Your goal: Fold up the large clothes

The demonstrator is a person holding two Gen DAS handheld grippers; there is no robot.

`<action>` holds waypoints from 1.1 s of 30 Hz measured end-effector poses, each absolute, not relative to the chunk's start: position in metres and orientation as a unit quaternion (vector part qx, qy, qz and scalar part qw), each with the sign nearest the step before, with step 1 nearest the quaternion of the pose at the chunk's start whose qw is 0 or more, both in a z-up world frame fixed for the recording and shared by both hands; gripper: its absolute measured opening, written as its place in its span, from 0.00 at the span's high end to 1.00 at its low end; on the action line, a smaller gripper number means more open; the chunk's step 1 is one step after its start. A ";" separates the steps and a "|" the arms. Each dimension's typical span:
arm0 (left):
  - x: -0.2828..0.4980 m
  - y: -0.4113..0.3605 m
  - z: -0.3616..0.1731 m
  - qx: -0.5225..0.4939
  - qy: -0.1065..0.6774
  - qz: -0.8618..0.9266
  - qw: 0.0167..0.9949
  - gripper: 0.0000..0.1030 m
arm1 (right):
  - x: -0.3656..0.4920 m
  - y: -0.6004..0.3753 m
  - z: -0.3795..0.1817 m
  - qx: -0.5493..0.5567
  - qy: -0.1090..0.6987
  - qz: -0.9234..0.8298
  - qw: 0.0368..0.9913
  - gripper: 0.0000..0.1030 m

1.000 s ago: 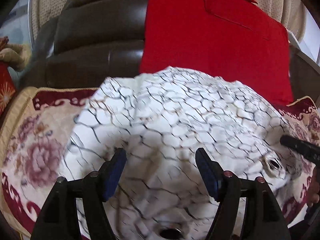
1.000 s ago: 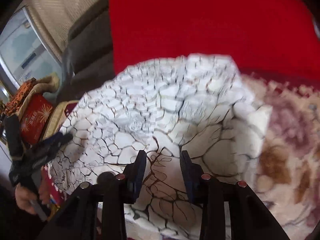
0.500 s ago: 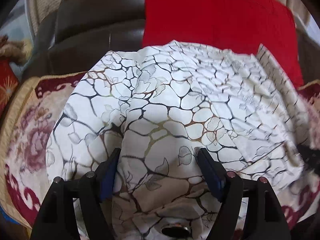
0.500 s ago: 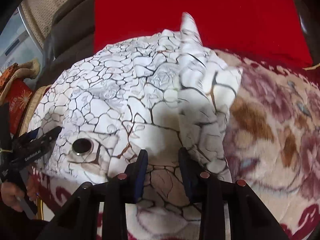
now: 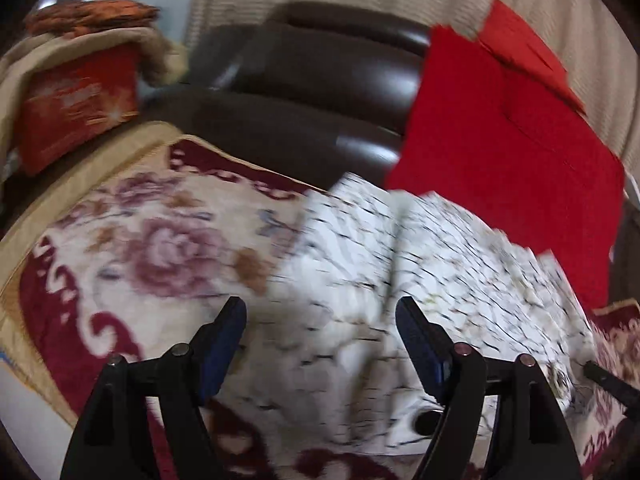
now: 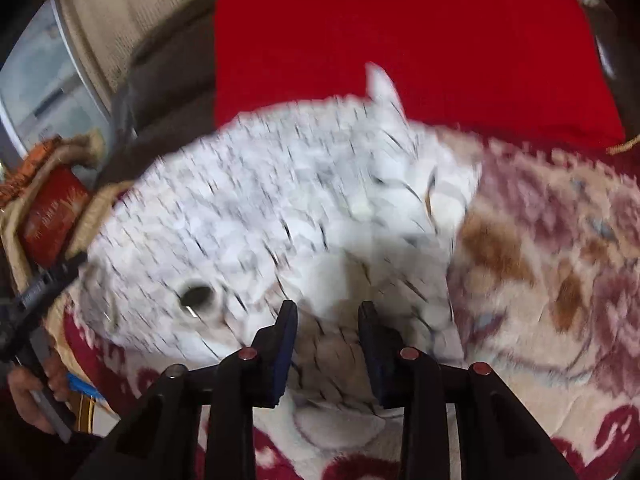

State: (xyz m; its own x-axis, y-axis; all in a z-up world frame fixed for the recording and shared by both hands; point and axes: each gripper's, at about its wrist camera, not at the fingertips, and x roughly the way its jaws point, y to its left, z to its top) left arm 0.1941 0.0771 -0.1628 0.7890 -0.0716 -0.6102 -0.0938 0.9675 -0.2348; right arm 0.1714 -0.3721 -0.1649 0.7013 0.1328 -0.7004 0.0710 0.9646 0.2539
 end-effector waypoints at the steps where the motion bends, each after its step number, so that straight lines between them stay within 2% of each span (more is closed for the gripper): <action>1: 0.195 0.083 -0.164 -0.138 0.326 0.014 0.935 0.21 | 0.171 -0.371 -0.159 0.132 0.371 0.017 0.919 0.65; 5: 0.192 0.108 -0.181 -0.198 0.358 0.025 0.912 0.20 | 0.191 -0.370 -0.159 0.138 0.366 -0.004 0.920 0.65; 9: 0.192 0.123 -0.199 -0.255 0.393 0.009 0.883 0.20 | 0.221 -0.384 -0.197 0.186 0.444 -0.037 0.876 0.65; 13: 0.206 0.112 -0.222 -0.312 0.432 -0.042 0.845 0.20 | 0.222 -0.375 -0.192 0.178 0.429 -0.053 0.884 0.66; 14: 0.208 0.108 -0.224 -0.316 0.435 -0.048 0.842 0.17 | 0.220 -0.374 -0.191 0.181 0.424 -0.055 0.886 0.66; 16: 0.215 0.101 -0.225 -0.314 0.435 -0.051 0.843 0.12 | 0.217 -0.369 -0.184 0.178 0.407 -0.050 0.895 0.65; 21: 0.225 0.087 -0.220 -0.297 0.411 -0.056 0.860 0.13 | 0.208 -0.343 -0.164 0.141 0.344 -0.021 0.928 0.65; 22: 0.226 0.082 -0.217 -0.284 0.407 -0.056 0.866 0.14 | 0.208 -0.339 -0.163 0.141 0.339 -0.015 0.930 0.65; 24: 0.225 0.075 -0.210 -0.268 0.389 -0.070 0.879 0.30 | 0.215 -0.329 -0.164 0.141 0.338 -0.001 0.930 0.65; 28: 0.229 0.071 -0.207 -0.243 0.378 -0.075 0.890 0.31 | 0.222 -0.316 -0.170 0.145 0.354 0.029 0.923 0.65; 29: 0.231 0.073 -0.210 -0.250 0.385 -0.071 0.885 0.29 | 0.222 -0.313 -0.173 0.144 0.362 0.031 0.920 0.65; 30: 0.234 0.076 -0.215 -0.263 0.395 -0.066 0.878 0.21 | 0.232 -0.308 -0.184 0.141 0.385 0.025 0.912 0.65; 31: 0.238 0.080 -0.222 -0.284 0.408 -0.064 0.866 0.17 | 0.237 -0.308 -0.191 0.143 0.404 0.019 0.903 0.65; 33: 0.242 0.086 -0.236 -0.325 0.432 -0.069 0.839 0.14 | 0.243 -0.313 -0.203 0.171 0.424 0.018 0.889 0.65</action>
